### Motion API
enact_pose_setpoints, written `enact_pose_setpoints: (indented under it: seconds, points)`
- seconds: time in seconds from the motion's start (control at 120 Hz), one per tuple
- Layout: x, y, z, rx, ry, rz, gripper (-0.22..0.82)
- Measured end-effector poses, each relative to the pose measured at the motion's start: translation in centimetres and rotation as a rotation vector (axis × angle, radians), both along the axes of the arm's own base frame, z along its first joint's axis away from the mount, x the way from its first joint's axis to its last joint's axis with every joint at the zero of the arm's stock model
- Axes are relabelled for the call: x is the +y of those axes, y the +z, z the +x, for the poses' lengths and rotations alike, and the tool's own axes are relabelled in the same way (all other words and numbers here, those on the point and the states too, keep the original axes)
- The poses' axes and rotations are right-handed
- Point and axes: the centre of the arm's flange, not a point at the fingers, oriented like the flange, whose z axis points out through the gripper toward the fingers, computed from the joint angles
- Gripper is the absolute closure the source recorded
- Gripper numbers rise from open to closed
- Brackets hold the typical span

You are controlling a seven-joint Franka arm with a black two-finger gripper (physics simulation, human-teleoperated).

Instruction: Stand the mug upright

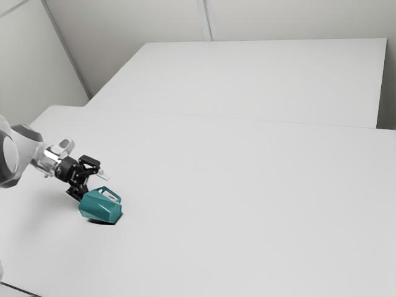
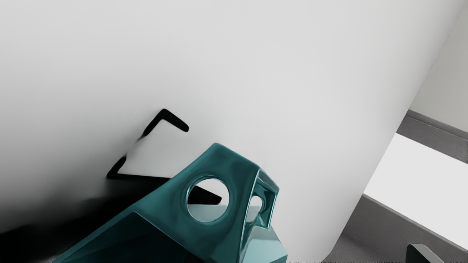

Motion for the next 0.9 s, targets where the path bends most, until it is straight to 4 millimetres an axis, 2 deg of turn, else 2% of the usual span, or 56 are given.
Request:
enact_pose_setpoints:
  seconds: [0.117,0.175,0.483,0.592,0.9]
  points:
    - [-0.9,-0.3,0.3,-0.002,-0.019,-0.009,0.00]
    - [-1.2,-0.3,0.4,-0.004,-0.024,-0.011,0.04]
    - [-1.3,-0.3,0.5,-0.012,-0.033,-0.013,0.52]
    - [-1.3,-0.3,0.5,-0.012,-0.033,-0.012,0.64]
    - [-1.4,-0.2,0.6,-0.012,-0.036,-0.010,0.78]
